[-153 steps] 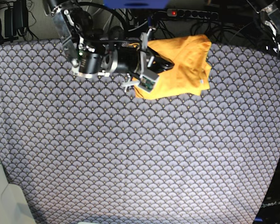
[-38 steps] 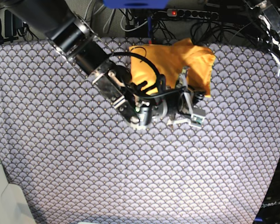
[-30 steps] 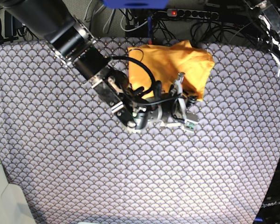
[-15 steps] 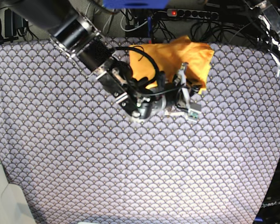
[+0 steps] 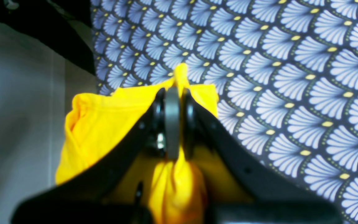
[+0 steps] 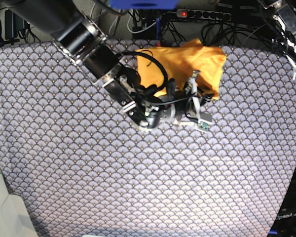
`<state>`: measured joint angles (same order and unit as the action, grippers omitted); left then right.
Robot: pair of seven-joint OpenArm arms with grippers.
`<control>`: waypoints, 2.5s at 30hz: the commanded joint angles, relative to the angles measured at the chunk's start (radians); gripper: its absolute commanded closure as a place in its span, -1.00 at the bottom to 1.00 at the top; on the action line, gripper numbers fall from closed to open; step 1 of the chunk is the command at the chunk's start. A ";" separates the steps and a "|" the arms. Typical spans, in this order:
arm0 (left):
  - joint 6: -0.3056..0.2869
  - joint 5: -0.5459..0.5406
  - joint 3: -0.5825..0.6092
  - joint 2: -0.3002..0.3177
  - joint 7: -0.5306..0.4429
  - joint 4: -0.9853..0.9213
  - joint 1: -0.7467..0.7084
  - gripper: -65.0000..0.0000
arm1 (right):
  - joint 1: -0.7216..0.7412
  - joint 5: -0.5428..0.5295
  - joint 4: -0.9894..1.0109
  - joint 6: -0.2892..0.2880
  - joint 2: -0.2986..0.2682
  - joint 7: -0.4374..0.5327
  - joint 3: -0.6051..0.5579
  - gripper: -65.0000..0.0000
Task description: Fold the T-shirt properly
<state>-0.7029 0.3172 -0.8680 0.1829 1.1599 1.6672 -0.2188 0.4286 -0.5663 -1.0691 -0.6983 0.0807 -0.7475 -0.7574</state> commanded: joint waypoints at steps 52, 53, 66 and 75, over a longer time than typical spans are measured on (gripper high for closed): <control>0.005 0.323 0.385 -0.207 0.004 0.190 0.000 1.00 | -0.640 -0.024 -0.659 0.025 -0.388 0.018 0.701 1.00; 0.005 0.348 0.398 -0.216 0.004 0.190 0.000 1.00 | -0.640 -0.024 -0.659 0.025 -0.384 0.016 0.701 1.00; 0.005 0.405 0.628 -0.260 0.002 0.322 -0.169 1.00 | -0.627 -0.024 -0.658 0.025 -0.348 0.015 0.700 1.00; 0.005 0.403 0.623 -0.339 -0.001 0.339 -0.215 1.00 | -0.627 -0.024 -0.658 0.027 -0.348 0.013 0.700 1.00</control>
<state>-0.7010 0.7097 -0.2447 -0.1551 1.1515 1.9881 -0.4294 -0.2092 -0.5728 -1.7100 -0.6643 -0.2604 -0.7578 -0.0616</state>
